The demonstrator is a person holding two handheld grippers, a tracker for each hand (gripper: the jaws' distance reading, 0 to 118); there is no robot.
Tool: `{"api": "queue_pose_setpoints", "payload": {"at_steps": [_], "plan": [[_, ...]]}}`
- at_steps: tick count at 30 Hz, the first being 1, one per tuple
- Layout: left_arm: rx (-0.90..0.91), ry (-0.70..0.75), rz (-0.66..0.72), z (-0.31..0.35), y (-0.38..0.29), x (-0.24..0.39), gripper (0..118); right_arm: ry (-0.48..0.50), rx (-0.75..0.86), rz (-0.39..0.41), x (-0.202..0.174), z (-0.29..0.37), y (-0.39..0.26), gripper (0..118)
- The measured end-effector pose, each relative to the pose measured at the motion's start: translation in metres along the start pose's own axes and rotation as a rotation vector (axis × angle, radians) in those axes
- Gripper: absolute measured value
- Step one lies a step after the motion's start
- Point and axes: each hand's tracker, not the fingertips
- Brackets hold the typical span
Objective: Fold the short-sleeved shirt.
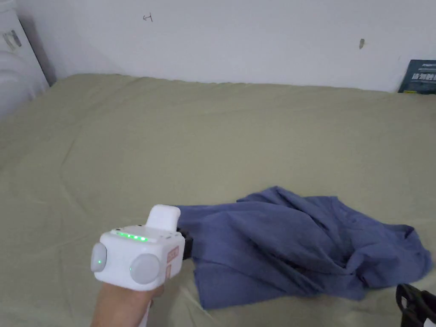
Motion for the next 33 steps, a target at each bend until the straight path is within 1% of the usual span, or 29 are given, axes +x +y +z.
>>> {"api": "queue_pose_setpoints", "payload": {"at_steps": [2,4,5,6,7,8,9,10,12,13,14,15,16,18,19,21,22,23,24,25,26,27,28,29,30,33], "plan": [[-0.021,0.078,0.070,-0.025,0.034,-0.034,0,-0.005,-0.016,0.011,0.002,-0.010,0.001,0],[-0.105,0.049,0.179,-0.056,0.064,-0.064,0,-0.013,-0.031,0.015,0.003,-0.021,0.002,0],[-0.148,0.054,0.240,-0.072,0.075,-0.074,33,-0.021,-0.037,0.011,0.004,-0.027,0.002,0],[-0.196,0.030,0.305,-0.090,0.086,-0.084,77,-0.026,-0.040,0.000,0.006,-0.032,0.003,0],[-0.280,0.015,0.346,-0.110,0.091,-0.090,111,-0.023,-0.045,-0.012,0.008,-0.038,0.003,0],[-0.292,0.001,0.365,-0.113,0.093,-0.083,117,-0.018,-0.053,-0.017,0.009,-0.043,0.004,0],[-0.254,0.003,0.396,-0.120,0.096,-0.082,114,-0.020,-0.058,-0.016,0.009,-0.048,0.003,0],[-0.276,0.028,0.417,-0.130,0.100,-0.079,114,-0.027,-0.065,-0.010,0.009,-0.053,0.002,0],[-0.289,0.056,0.415,-0.144,0.103,-0.072,114,-0.032,-0.083,-0.004,0.010,-0.058,0.000,0],[-0.310,0.059,0.379,-0.152,0.104,-0.065,114,-0.030,-0.090,-0.005,0.011,-0.061,-0.001,0],[-0.343,0.095,0.336,-0.160,0.103,-0.057,111,-0.029,-0.096,-0.006,0.011,-0.061,-0.003,0],[-0.371,0.150,0.287,-0.164,0.100,-0.048,105,-0.028,-0.100,-0.003,0.011,-0.062,-0.004,0],[-0.403,0.186,0.228,-0.168,0.095,-0.043,94,-0.030,-0.103,0.001,0.011,-0.062,-0.005,0],[-0.406,0.248,0.099,-0.166,0.082,-0.025,86,-0.034,-0.102,0.000,0.012,-0.059,-0.006,0],[-0.366,0.245,0.096,-0.160,0.084,-0.023,73,-0.038,-0.100,-0.002,0.012,-0.057,-0.006,0],[-0.376,0.197,0.133,-0.153,0.084,-0.020,17,-0.049,-0.093,0.006,0.011,-0.052,-0.006,0],[-0.359,0.180,0.114,-0.148,0.082,-0.013,1,-0.050,-0.088,0.008,0.013,-0.049,-0.007,0],[-0.352,0.148,0.102,-0.146,0.078,-0.008,1,-0.049,-0.085,0.007,0.014,-0.047,-0.007,0],[-0.372,0.155,0.091,-0.143,0.074,-0.010,1,-0.049,-0.083,0.005,0.016,-0.045,-0.006,0],[-0.397,0.115,0.060,-0.142,0.068,-0.008,1,-0.051,-0.081,0.001,0.019,-0.044,-0.005,0],[-0.383,0.136,0.028,-0.139,0.065,-0.007,1,-0.049,-0.080,-0.004,0.024,-0.044,-0.006,0],[-0.346,0.141,0.033,-0.132,0.065,-0.010,1,-0.041,-0.082,-0.006,0.031,-0.045,-0.006,0],[-0.319,0.095,0.081,-0.125,0.068,-0.007,1,-0.046,-0.095,0.002,0.040,-0.050,-0.005,0],[-0.299,0.049,0.129,-0.118,0.069,-0.008,1,-0.071,-0.107,0.014,0.048,-0.056,-0.004,0],[-0.233,0.021,0.147,-0.103,0.071,-0.007,1,-0.100,-0.115,0.024,0.060,-0.066,-0.003,0],[-0.103,-0.059,0.214,-0.068,0.076,0.002,1,-0.115,-0.170,0.033,0.097,-0.106,0.002,1]]}}
